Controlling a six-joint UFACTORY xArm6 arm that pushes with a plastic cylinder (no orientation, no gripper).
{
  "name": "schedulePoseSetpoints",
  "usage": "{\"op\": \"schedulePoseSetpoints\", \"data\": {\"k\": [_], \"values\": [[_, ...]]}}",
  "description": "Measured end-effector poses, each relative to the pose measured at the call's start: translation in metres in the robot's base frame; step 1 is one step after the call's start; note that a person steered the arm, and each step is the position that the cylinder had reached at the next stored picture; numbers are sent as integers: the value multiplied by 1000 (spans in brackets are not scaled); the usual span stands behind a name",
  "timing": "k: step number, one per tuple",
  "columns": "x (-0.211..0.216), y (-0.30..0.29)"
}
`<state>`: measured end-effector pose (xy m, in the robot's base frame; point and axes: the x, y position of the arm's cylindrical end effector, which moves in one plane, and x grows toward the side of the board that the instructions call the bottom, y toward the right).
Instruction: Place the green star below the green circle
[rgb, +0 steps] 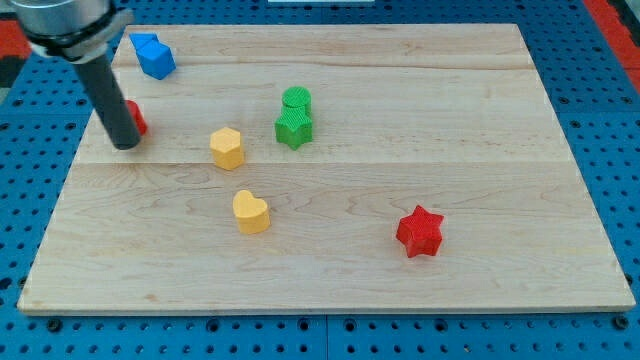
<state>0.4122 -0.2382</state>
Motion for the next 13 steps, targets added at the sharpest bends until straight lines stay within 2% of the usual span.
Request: {"op": "schedulePoseSetpoints", "data": {"k": [1,2,3,4,5,7,8,9,10,13], "values": [[-8,43],[-34,94],[-43,120],[-31,188],[-1,184],[-1,161],[35,179],[49,235],[37,291],[23,260]]}}
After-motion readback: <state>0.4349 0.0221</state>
